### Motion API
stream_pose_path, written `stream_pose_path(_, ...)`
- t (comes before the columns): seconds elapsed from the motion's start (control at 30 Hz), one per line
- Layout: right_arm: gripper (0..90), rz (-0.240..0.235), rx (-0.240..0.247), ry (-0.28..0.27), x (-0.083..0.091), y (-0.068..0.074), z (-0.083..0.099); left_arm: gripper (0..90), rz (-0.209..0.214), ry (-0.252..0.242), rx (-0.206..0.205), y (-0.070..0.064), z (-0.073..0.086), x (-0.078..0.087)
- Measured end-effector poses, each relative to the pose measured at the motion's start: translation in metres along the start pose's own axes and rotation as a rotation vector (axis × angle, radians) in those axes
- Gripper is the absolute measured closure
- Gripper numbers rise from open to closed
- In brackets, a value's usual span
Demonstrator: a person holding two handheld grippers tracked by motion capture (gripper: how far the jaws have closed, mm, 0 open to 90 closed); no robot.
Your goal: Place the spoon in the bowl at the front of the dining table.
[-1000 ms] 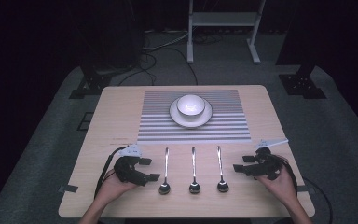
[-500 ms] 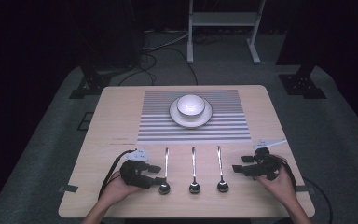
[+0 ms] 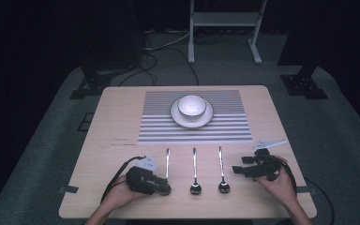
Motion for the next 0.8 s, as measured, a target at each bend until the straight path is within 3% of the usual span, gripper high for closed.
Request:
stream_pose_path(0.23, 28.7, -0.014, -0.002, -0.007, -0.001, 0.002, -0.003, 69.7, -0.051, 0.088, -0.044, 0.002, 0.01, -0.011)
stream_pose_path(0.33, 28.6, -0.021, 0.016, -0.014, -0.001, 0.005, -0.012, 69.6, -0.075, 0.09, -0.071, 0.001, 0.01, -0.013)
stream_pose_path(0.57, 28.0, -0.13, 0.039, -0.033, -0.01, 0.025, -0.051, 69.6, -0.082, 0.077, -0.095, 0.001, 0.01, -0.014)
stream_pose_path(0.7, 25.9, -0.202, 0.055, -0.023, -0.024, 0.038, -0.076, 69.7, -0.089, 0.073, -0.11, 0.001, 0.01, -0.014)
stream_pose_path(0.8, 25.9, -0.23, 0.076, 0.001, -0.035, 0.046, -0.091, 69.7, -0.089, 0.072, -0.124, 0.001, 0.01, -0.014)
Point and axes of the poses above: each handheld gripper's, and its own axes: x roughly backward along the jaws, z roughly out of its underside, y roughly to its left, the point moved 10 cm from there along -x, roughly forward along the jaws, and after that the axes turned 14 degrees about x, right-handed, at the moved point
